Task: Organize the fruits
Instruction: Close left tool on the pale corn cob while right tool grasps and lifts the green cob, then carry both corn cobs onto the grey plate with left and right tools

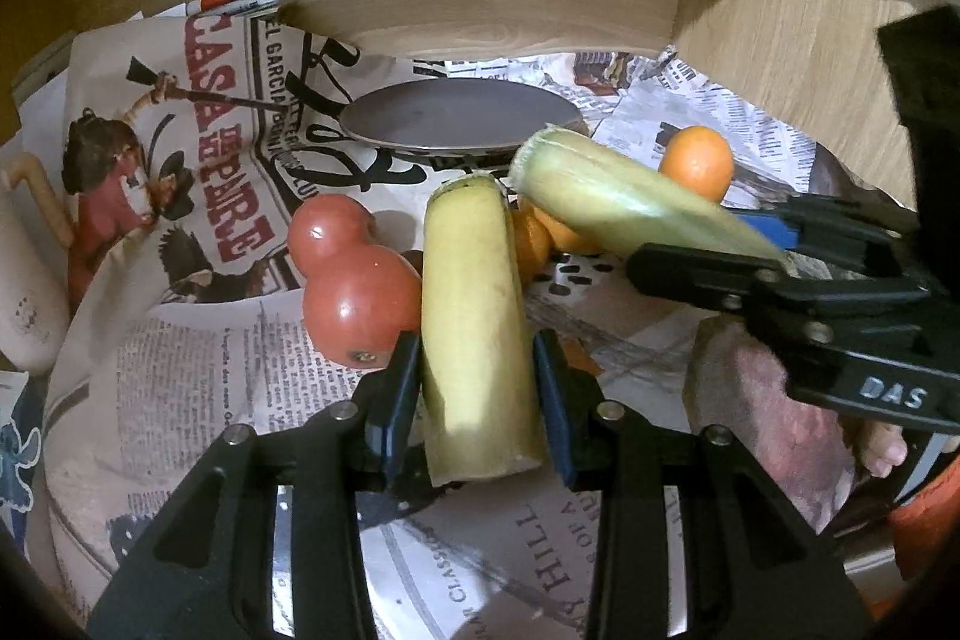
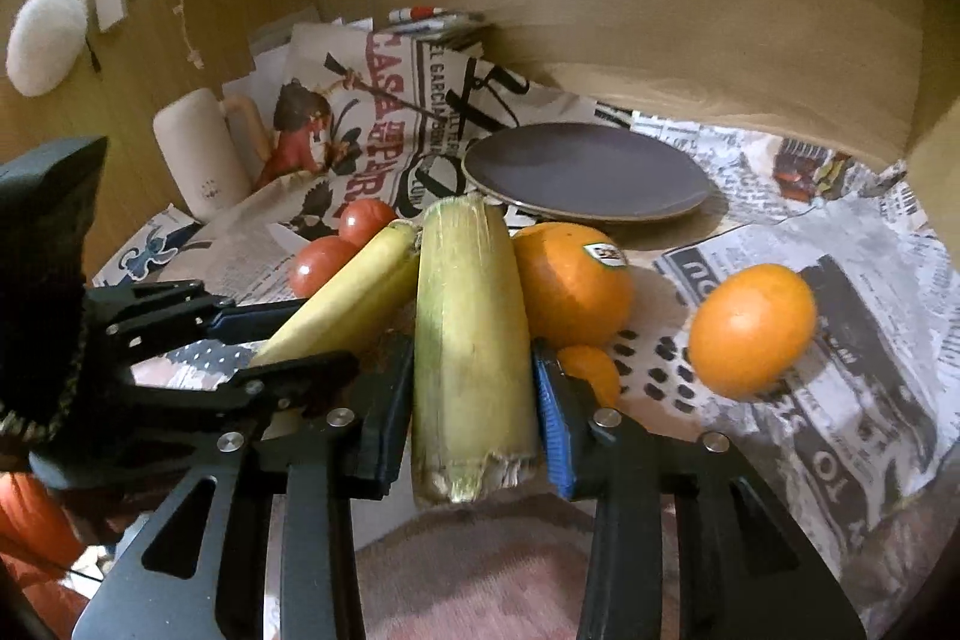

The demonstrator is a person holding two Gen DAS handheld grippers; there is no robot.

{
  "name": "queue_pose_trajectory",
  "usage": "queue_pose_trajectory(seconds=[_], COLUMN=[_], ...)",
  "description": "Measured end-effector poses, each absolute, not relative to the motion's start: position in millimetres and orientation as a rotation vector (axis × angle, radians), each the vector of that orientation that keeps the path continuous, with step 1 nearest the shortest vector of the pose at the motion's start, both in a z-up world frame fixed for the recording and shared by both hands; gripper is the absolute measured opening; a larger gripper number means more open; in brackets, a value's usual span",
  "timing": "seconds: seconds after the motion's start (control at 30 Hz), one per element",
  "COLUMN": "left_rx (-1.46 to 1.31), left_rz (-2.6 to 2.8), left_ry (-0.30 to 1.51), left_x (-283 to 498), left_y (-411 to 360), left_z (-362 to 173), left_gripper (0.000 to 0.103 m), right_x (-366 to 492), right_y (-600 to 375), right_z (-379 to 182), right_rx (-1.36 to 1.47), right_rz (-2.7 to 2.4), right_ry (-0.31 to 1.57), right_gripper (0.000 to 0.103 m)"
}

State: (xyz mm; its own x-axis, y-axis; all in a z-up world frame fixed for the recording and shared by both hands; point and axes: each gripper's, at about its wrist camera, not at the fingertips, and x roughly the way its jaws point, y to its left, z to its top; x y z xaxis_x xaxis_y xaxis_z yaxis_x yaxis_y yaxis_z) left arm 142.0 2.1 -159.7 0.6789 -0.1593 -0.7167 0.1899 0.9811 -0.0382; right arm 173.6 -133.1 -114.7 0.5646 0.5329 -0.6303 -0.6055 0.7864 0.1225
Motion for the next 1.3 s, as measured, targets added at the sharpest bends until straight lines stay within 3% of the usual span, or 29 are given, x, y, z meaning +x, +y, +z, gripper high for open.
queue_pose_trajectory(seconds=[0.9, 1.3], left_rx=[-0.02, 0.075], left_rz=[-0.157, -0.118], left_ry=[0.791, 0.704], left_x=[149.3, 138.6], left_y=[2.2, 2.3], left_z=[-156.4, -130.9], left_gripper=[0.039, 0.037], right_x=[188.1, 176.4], right_y=[-117.1, -135.8], right_z=[-133.9, -111.8], right_rx=[-0.204, -0.171], right_rz=[0.722, 0.66], right_ry=[0.771, 0.671], right_gripper=[0.035, 0.035])
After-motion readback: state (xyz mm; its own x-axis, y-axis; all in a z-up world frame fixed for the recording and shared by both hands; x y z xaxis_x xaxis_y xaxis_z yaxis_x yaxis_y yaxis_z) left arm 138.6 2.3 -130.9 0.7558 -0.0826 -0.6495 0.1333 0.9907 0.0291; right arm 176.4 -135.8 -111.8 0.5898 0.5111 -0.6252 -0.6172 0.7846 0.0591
